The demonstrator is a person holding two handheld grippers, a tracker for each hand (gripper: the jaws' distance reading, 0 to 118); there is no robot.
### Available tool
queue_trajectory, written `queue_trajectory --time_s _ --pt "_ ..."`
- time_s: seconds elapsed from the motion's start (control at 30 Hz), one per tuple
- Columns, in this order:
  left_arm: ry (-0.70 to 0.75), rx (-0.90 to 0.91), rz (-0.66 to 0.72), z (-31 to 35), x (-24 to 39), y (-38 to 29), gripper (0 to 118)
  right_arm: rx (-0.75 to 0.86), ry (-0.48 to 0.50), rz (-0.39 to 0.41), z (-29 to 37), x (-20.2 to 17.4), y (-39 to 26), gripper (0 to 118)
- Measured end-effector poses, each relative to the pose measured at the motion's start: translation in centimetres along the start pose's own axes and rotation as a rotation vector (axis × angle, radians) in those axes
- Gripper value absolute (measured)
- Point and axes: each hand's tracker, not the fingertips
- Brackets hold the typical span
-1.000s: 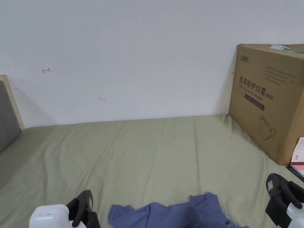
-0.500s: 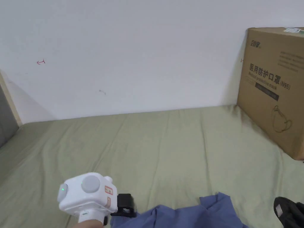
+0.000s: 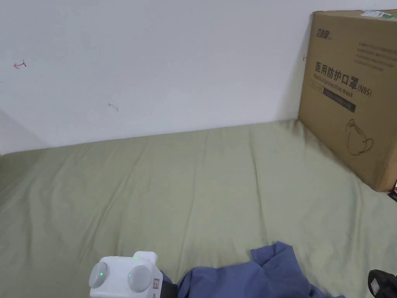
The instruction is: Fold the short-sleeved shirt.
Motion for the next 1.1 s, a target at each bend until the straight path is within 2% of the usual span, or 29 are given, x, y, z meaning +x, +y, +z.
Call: queue_trajectory --time_s 0.07,0.1,0.13,0.17,0.2,0.23,0.27,0.3,0.33,0.37,0.43,0.5,0.53,0.6,0.63,0.67,0.7,0.73,0.77,0.8,0.9,1.03,1.1 --pt "0.005 0.048 -0.046 2.1 0.1 -0.7 14 -0.059 0.002 0.024 -1.6 0.3 0.0 1" --pt "0.027 0.065 -0.059 2.9 -0.1 -1.3 2 -0.097 0.015 0.029 -2.4 0.3 0.1 1" --pt "-0.008 0.101 -0.045 4.2 -1.2 -1.8 2 -0.122 0.037 0.024 -3.3 0.3 0.4 1" --pt "-0.136 0.137 0.031 5.5 -2.0 -2.6 2 -0.139 0.066 0.013 -4.2 0.3 0.7 1" --pt "-0.189 0.165 0.081 6.7 -2.6 -3.5 2 -0.151 0.088 0.006 -5.0 0.2 1.1 1" --pt "-0.188 0.195 0.107 7.8 -3.0 -4.6 2 -0.170 0.100 0.009 -6.2 -0.2 1.6 7" --pt "-0.175 0.221 0.120 8.9 -3.5 -5.1 2 -0.214 0.119 0.016 -7.7 -0.6 2.2 31" --pt "-0.183 0.244 0.127 9.8 -3.8 -6.0 2 -0.281 0.148 0.014 -9.4 -0.9 2.6 75" --pt "-0.192 0.266 0.134 10.7 -4.1 -7.0 2 -0.370 0.146 0.003 -11.6 -1.3 3.0 91" --pt "-0.187 0.276 0.125 11.3 -4.2 -7.8 2 -0.468 0.147 -0.033 -14.0 -1.4 3.0 91" --pt "-0.178 0.273 0.106 12.0 -4.2 -8.4 2 -0.580 0.170 -0.113 -17.8 -1.2 2.6 91" --pt "-0.162 0.252 0.093 12.3 -4.4 -9.1 2 -0.688 0.080 -0.129 -21.4 -1.1 1.4 91" --pt "-0.164 0.234 0.093 12.3 -4.4 -9.1 2 -0.736 0.000 -0.114 -23.1 -1.0 0.6 91" --pt "-0.169 0.211 0.104 12.1 -4.9 -9.7 2 -0.796 -0.074 -0.054 -24.5 -1.0 -0.9 89" --pt "-0.169 0.196 0.114 12.0 -5.2 -9.9 2 -0.772 -0.030 0.020 -24.2 -1.8 -0.9 88" --pt "-0.167 0.181 0.125 11.8 -5.5 -10.0 2 -0.732 -0.034 0.125 -23.1 -3.0 -0.6 88" --pt "-0.166 0.170 0.135 11.7 -5.8 -10.2 2 -0.711 -0.036 0.200 -22.3 -3.7 -0.7 74" --pt "-0.167 0.169 0.144 11.6 -6.0 -10.3 2 -0.692 -0.007 0.255 -21.5 -4.3 -0.8 48" --pt "-0.171 0.171 0.156 11.6 -6.2 -10.4 2 -0.678 0.037 0.283 -20.6 -4.7 -0.7 8" --pt "-0.181 0.173 0.167 11.9 -6.2 -10.6 2 -0.683 0.072 0.277 -19.9 -4.8 -0.6 4" --pt "-0.172 0.199 0.173 12.8 -6.0 -10.7 2 -0.603 0.129 0.199 -16.2 -4.3 0.7 4" --pt "-0.195 0.385 0.193 17.8 -6.6 -9.7 2 -0.371 0.178 0.061 -9.4 -2.8 6.8 4" --pt "-0.189 0.496 0.177 21.5 -6.9 -8.7 2 -0.321 0.250 -0.013 -6.3 -2.1 10.5 4"
